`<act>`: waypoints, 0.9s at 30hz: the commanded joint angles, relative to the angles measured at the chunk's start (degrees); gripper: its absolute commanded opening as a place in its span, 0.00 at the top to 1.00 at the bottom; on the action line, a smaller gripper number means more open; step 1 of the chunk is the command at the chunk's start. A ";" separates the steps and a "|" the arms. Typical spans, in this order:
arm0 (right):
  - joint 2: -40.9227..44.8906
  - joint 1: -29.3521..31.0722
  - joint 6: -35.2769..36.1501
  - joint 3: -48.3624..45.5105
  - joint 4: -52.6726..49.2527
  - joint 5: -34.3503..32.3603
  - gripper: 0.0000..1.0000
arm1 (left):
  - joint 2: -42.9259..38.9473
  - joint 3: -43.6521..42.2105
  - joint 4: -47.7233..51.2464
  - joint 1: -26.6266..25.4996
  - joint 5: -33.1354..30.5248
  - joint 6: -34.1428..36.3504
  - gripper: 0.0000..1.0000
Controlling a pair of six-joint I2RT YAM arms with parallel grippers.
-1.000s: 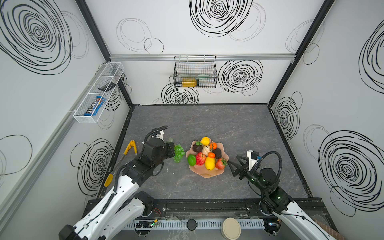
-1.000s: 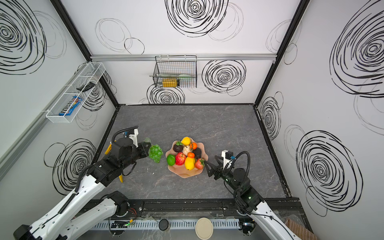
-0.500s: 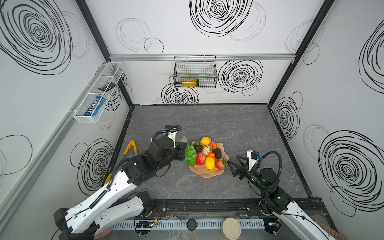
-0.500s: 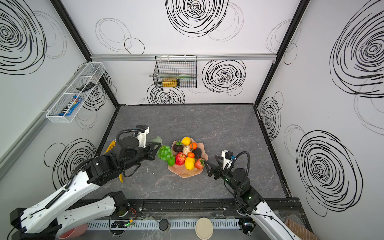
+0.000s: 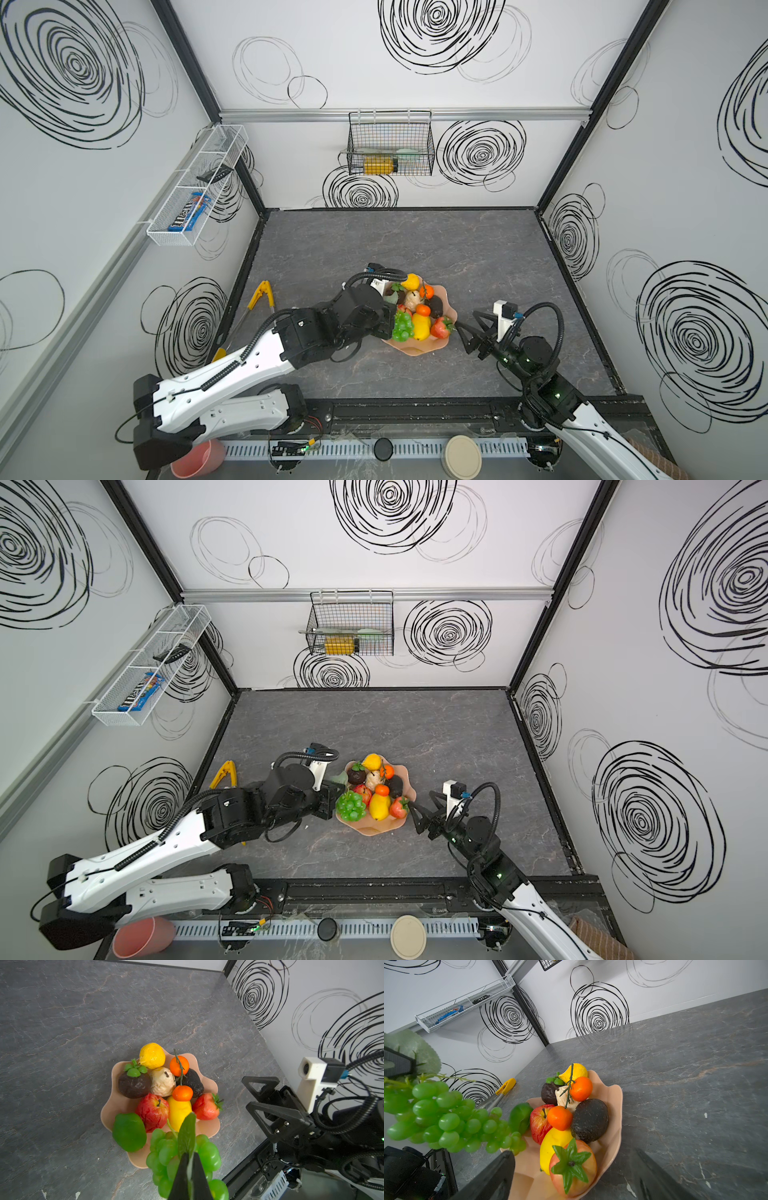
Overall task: Place and organize the fake fruits in the fruit bowl
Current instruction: 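Lift the green grapes with the left gripper and carry them toward the bowl, then lower the grapes into the bowl's near edge with the left gripper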
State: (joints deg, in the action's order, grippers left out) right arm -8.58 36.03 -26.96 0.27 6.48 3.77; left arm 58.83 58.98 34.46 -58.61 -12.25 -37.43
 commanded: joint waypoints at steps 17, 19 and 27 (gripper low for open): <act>0.15 -0.26 0.42 -0.45 1.28 -0.63 0.09 | 3.78 3.51 3.90 -1.13 -8.14 6.18 1.00; 0.17 -0.26 0.42 -0.45 1.26 -0.65 0.09 | 5.52 3.51 2.57 -1.84 -7.06 6.56 1.00; 0.28 -0.26 0.41 -0.47 1.25 -0.54 0.09 | 11.55 5.30 -0.53 -3.04 -3.57 8.36 1.00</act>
State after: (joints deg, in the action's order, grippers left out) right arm -8.58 36.03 -26.96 0.27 6.48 3.57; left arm 69.28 61.28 37.50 -61.08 -16.78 -30.72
